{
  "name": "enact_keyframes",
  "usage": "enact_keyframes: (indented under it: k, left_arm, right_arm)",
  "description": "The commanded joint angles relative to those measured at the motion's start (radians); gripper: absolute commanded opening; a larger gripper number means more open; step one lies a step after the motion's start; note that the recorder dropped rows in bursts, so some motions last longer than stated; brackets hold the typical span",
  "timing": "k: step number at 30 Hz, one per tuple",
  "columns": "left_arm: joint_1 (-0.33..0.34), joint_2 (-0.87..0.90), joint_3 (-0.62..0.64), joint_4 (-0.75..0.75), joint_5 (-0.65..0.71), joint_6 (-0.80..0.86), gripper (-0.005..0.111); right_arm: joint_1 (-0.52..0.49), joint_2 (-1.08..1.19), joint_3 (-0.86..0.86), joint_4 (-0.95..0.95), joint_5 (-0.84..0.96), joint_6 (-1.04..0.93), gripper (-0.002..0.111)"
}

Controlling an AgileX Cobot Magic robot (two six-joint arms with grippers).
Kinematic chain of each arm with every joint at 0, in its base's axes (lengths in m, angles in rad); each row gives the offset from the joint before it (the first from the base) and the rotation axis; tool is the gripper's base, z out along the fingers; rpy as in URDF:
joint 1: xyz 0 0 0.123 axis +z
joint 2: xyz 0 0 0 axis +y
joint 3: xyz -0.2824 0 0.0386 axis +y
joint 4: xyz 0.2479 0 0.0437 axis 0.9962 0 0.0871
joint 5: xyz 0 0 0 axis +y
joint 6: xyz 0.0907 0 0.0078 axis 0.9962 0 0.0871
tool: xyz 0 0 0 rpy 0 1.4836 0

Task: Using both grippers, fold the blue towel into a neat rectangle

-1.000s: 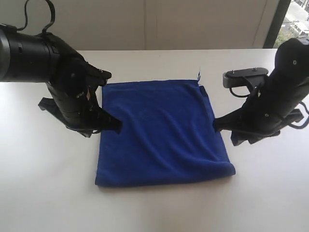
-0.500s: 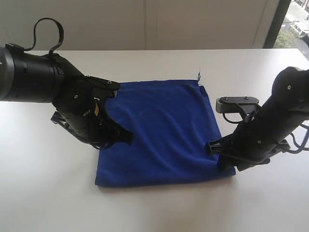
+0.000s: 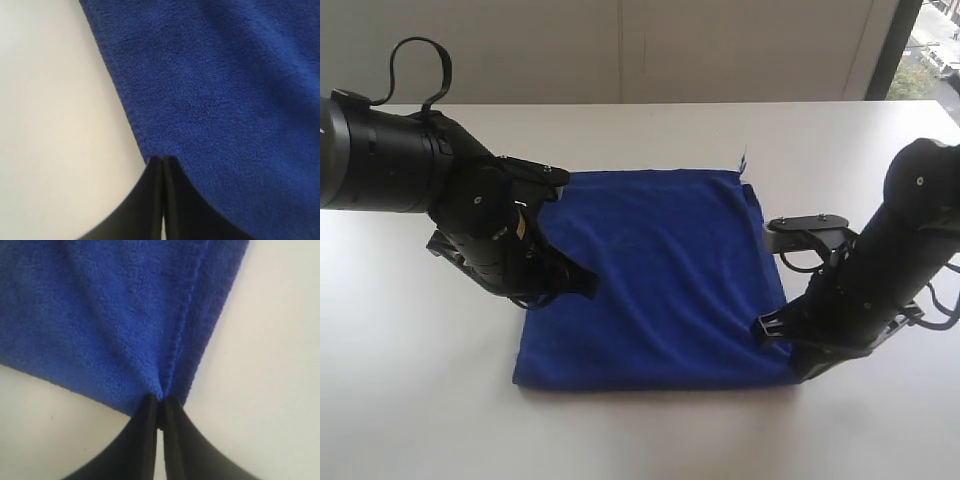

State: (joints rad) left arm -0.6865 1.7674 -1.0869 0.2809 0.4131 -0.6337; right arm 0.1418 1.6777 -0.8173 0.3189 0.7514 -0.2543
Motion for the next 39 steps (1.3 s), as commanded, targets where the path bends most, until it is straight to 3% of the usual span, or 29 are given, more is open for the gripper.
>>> enact_keyframes:
  k: [1, 7, 10, 13, 15, 20, 26, 34, 39]
  left_arm:
    - [-0.004, -0.012, 0.009, -0.005, 0.009, -0.006, 0.0]
    - [-0.004, -0.012, 0.009, -0.005, 0.032, -0.004, 0.0]
    - [-0.004, -0.012, 0.009, -0.005, 0.046, 0.004, 0.0]
    - [-0.004, -0.012, 0.009, -0.001, 0.051, 0.005, 0.0]
    - [-0.004, -0.012, 0.009, 0.004, 0.051, 0.007, 0.0]
    - [-0.003, -0.012, 0.009, 0.023, 0.043, 0.007, 0.0]
    - [0.004, -0.012, 0.009, 0.03, 0.012, 0.007, 0.0]
    - [0.096, -0.012, 0.009, 0.03, 0.009, 0.003, 0.0]
    - [0.106, -0.012, 0.009, 0.03, 0.021, 0.005, 0.0]
  right_arm:
    - [-0.002, -0.012, 0.003, -0.001, 0.066, -0.043, 0.003]
    - [-0.002, -0.01, 0.004, -0.003, 0.044, -0.064, 0.007]
    - [-0.002, -0.01, 0.004, -0.003, 0.044, -0.064, 0.024]
    - [-0.002, -0.014, -0.006, -0.003, 0.059, -0.053, 0.048]
    - [-0.002, -0.035, -0.031, -0.003, 0.074, -0.053, 0.053]
    - [-0.002, -0.091, -0.08, -0.012, -0.059, -0.031, 0.051]
    - [-0.002, -0.025, -0.08, -0.021, -0.295, -0.031, 0.038]
    - [-0.002, 0.135, -0.08, -0.019, -0.451, -0.002, 0.038]
    - [-0.002, 0.159, -0.08, -0.015, -0.473, 0.016, 0.038]
